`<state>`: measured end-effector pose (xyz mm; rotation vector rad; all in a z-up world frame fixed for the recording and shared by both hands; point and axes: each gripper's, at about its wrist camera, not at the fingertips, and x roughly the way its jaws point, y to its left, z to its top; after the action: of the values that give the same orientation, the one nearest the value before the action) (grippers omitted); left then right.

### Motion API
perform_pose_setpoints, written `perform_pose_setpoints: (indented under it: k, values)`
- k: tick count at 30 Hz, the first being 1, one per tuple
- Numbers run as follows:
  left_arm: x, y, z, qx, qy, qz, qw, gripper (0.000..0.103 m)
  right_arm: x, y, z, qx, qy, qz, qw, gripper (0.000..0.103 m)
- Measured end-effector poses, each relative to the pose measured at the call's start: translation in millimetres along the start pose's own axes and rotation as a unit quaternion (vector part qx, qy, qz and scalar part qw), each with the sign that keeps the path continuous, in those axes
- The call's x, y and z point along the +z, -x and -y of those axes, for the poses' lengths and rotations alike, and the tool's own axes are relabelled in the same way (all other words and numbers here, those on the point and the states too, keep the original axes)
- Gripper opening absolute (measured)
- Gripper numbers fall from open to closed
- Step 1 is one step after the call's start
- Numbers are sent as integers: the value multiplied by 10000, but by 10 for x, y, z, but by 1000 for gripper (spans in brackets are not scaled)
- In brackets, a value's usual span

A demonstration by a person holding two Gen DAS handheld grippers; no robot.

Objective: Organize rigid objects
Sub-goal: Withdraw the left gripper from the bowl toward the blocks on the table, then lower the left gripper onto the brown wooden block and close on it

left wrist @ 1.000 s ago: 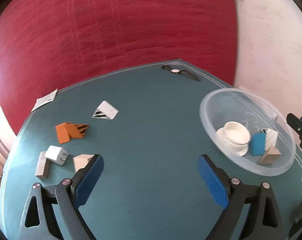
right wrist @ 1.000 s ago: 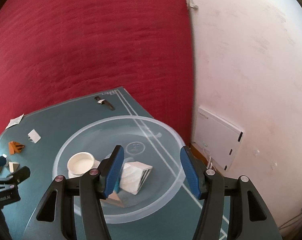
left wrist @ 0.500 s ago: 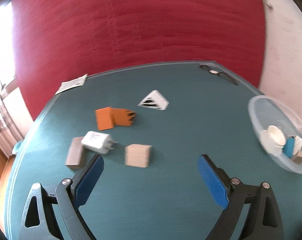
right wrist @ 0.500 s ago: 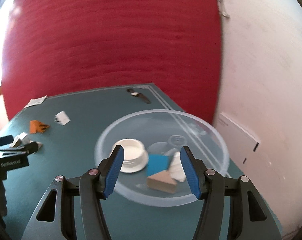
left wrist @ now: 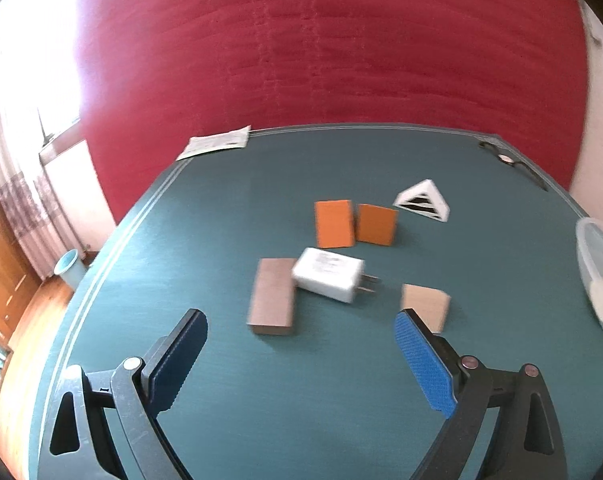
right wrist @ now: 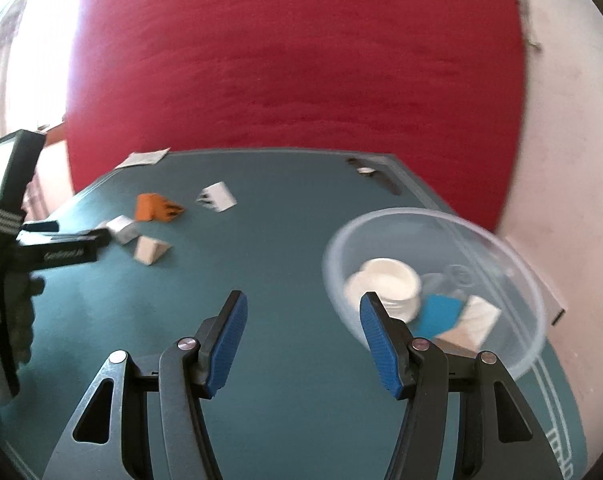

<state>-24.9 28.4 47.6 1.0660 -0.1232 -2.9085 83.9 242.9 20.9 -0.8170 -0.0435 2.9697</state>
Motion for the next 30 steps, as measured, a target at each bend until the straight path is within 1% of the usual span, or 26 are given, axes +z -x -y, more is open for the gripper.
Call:
perform_pose_setpoints:
  k: [4, 7, 9, 11, 13, 19, 22, 25, 30]
  values:
    - [-8, -87, -209, 164, 95, -107, 9998, 97, 27, -92, -171, 408, 82, -239, 9988, 60]
    - [-14, -167, -359, 325, 183, -215, 9991, 97, 33, -159, -256, 617, 115, -384, 9973, 60]
    - [-7, -211, -441, 355, 256, -287, 9986, 97, 34, -218, -307, 747, 110, -509, 9958, 60]
    - [7, -260, -491, 415, 289, -335, 9982, 97, 48, -301, -343, 908, 44, -677, 9936, 60]
    - [21, -301, -488, 479, 216, -347, 9980, 97, 70, -375, -376, 1022, -6, -796, 9916, 60]
    - [74, -392, -387, 357, 36, -436, 9984, 97, 143, -464, -500, 1214, 76, -881, 9887, 60]
    - [117, -477, -368, 364, 17, -556, 9978, 97, 181, -528, -559, 1345, 83, -993, 9859, 60]
    - [142, -550, -393, 330, 61, -705, 9970, 93, 225, -593, -615, 1453, 60, -1088, 9834, 60]
    - [157, -604, -384, 247, 78, -802, 9964, 87, 287, -666, -724, 1510, 135, -1112, 9822, 60]
